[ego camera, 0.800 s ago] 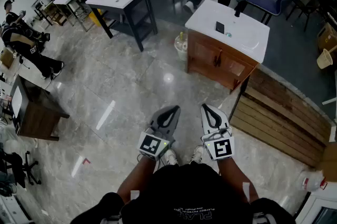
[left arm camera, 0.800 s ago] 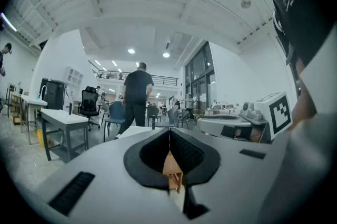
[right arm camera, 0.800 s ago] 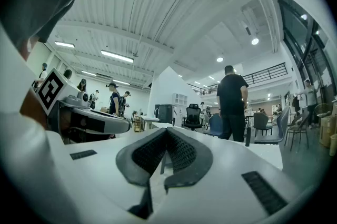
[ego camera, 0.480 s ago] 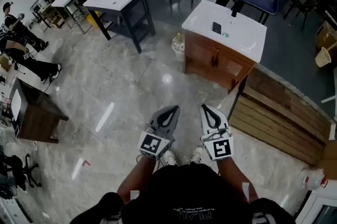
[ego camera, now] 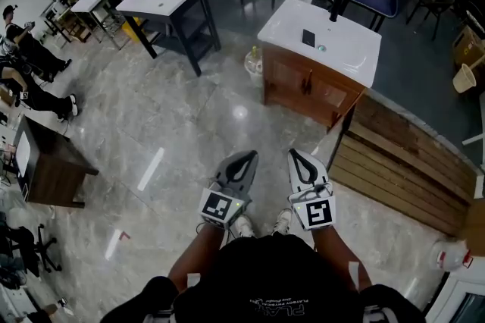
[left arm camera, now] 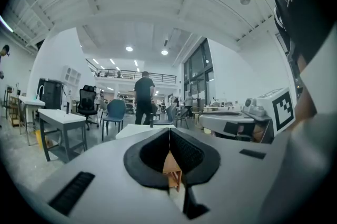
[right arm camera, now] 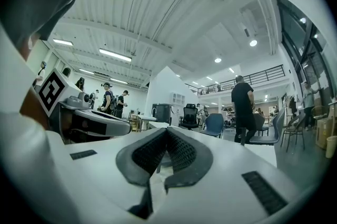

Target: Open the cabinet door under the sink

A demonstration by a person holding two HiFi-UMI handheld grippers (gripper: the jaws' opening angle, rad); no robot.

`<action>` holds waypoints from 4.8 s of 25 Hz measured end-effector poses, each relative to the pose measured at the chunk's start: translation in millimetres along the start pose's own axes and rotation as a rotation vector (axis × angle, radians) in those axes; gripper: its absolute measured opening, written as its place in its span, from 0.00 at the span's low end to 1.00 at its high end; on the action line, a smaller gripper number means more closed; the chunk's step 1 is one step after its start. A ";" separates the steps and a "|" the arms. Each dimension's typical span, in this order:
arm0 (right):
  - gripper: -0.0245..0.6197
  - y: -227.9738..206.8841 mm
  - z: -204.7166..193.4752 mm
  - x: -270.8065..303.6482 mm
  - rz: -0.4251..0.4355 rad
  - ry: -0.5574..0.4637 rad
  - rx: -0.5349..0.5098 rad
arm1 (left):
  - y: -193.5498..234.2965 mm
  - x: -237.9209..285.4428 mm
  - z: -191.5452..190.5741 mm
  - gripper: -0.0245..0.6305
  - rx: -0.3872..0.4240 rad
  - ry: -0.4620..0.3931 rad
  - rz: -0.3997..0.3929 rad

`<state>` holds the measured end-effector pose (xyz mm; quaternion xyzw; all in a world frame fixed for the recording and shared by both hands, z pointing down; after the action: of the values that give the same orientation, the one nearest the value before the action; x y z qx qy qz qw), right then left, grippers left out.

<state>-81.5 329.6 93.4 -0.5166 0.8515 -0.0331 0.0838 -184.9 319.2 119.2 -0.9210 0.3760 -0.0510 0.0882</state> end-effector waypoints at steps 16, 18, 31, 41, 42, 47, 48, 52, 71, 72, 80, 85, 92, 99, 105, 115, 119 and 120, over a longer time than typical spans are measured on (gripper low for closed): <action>0.08 -34.0 4.5 -4.8 0.021 -0.030 0.010 | -14.3 30.2 1.7 0.07 0.029 0.038 0.002; 0.08 -41.8 6.8 -5.0 0.024 -0.035 0.011 | -16.6 37.8 4.9 0.07 0.032 0.037 0.009; 0.08 -84.5 7.0 3.4 0.047 -0.055 0.037 | -20.2 77.3 4.1 0.07 0.083 0.060 0.045; 0.07 -115.3 -13.0 58.4 0.010 -0.014 0.029 | 18.5 132.9 -15.9 0.07 0.072 0.047 -0.018; 0.08 -119.5 -14.1 67.2 0.003 -0.009 0.023 | 24.4 140.8 -18.0 0.07 0.072 0.045 -0.031; 0.08 -134.1 -17.5 114.0 -0.029 0.006 -0.003 | 64.2 178.9 -24.8 0.07 0.070 0.023 -0.081; 0.07 -137.9 -17.8 122.0 -0.040 0.009 -0.004 | 72.1 186.7 -24.0 0.07 0.067 0.015 -0.089; 0.08 -151.2 -19.5 151.0 -0.084 0.023 -0.017 | 99.0 210.5 -30.4 0.07 0.052 0.007 -0.130; 0.08 -217.5 -76.5 221.0 -0.281 0.098 0.011 | 150.0 298.7 -92.3 0.07 0.012 0.025 -0.250; 0.08 -223.9 -82.5 223.0 -0.292 0.101 0.017 | 150.6 305.3 -96.5 0.07 0.002 0.022 -0.245; 0.08 -294.4 -142.6 243.1 -0.373 0.078 0.065 | 147.3 372.6 -152.3 0.07 -0.058 0.046 -0.214; 0.08 -333.7 -197.5 239.1 -0.460 0.100 0.113 | 140.8 406.0 -214.9 0.07 -0.078 0.089 -0.186; 0.08 -385.7 -287.3 231.3 -0.506 0.146 0.126 | 125.5 443.7 -304.3 0.07 -0.097 0.145 -0.172; 0.19 -421.5 -372.5 229.5 -0.518 0.207 0.130 | 114.2 472.4 -379.5 0.07 -0.056 0.191 -0.200; 0.22 -449.0 -423.8 236.0 -0.563 0.219 0.113 | 110.7 486.9 -425.4 0.07 -0.033 0.211 -0.211; 0.26 -486.8 -472.6 251.6 -0.673 0.224 0.110 | 104.1 498.8 -463.0 0.07 -0.040 0.231 -0.222; 0.27 -495.6 -480.0 254.3 -0.710 0.216 0.118 | 101.5 500.8 -472.7 0.07 -0.038 0.243 -0.232; 0.27 -497.4 -480.8 254.9 -0.718 0.213 0.119 | 101.2 501.3 -474.4 0.07 -0.041 0.244 -0.231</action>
<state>153.0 -141.4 609.9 -0.7699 0.6169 -0.1635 0.0078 26.8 -162.4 577.3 -0.9466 0.2767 -0.1646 0.0166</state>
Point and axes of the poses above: the fingertips, and each gripper's own axes: x forward along the fingers, y to its left, z out of its top, the point moved 2 cm from there along -x, backward along the fingers, and after that the axes turned 15 degrees about x, right-handed, at the moved point
